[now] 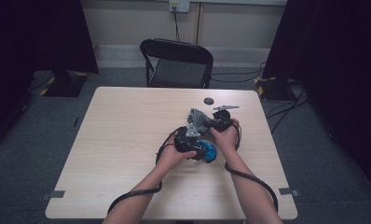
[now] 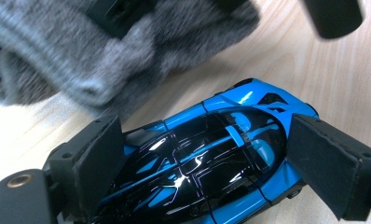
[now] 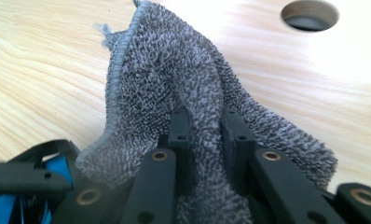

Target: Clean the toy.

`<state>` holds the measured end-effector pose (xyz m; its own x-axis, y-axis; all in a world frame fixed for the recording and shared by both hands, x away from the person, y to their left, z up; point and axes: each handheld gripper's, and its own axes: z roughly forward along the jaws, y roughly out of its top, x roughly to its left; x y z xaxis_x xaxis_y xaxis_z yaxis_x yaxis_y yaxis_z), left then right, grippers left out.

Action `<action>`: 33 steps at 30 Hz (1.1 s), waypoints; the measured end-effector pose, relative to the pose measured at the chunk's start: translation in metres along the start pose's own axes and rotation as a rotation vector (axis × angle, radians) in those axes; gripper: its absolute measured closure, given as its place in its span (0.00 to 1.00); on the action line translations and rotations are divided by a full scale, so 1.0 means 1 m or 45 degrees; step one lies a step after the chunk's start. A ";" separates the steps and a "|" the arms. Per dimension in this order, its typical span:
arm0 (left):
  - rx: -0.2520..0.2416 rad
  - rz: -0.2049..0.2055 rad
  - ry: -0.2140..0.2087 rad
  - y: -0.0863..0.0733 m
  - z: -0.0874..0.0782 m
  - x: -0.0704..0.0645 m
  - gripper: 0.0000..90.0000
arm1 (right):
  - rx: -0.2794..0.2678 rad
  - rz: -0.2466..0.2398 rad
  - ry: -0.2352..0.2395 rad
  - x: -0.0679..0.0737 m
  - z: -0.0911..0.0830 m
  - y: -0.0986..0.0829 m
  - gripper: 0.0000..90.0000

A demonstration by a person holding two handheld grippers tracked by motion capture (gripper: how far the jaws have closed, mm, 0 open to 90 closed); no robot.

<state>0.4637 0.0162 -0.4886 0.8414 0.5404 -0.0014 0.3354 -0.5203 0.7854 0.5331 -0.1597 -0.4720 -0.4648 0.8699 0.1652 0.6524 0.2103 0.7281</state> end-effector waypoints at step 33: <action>-0.009 -0.001 0.003 -0.001 0.000 0.000 0.12 | 0.150 -0.248 0.008 -0.001 0.002 -0.016 0.89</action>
<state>0.4629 0.0170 -0.4894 0.8400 0.5425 -0.0006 0.3331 -0.5149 0.7899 0.5242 -0.1633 -0.4846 -0.5925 0.8049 0.0336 0.6150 0.4250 0.6642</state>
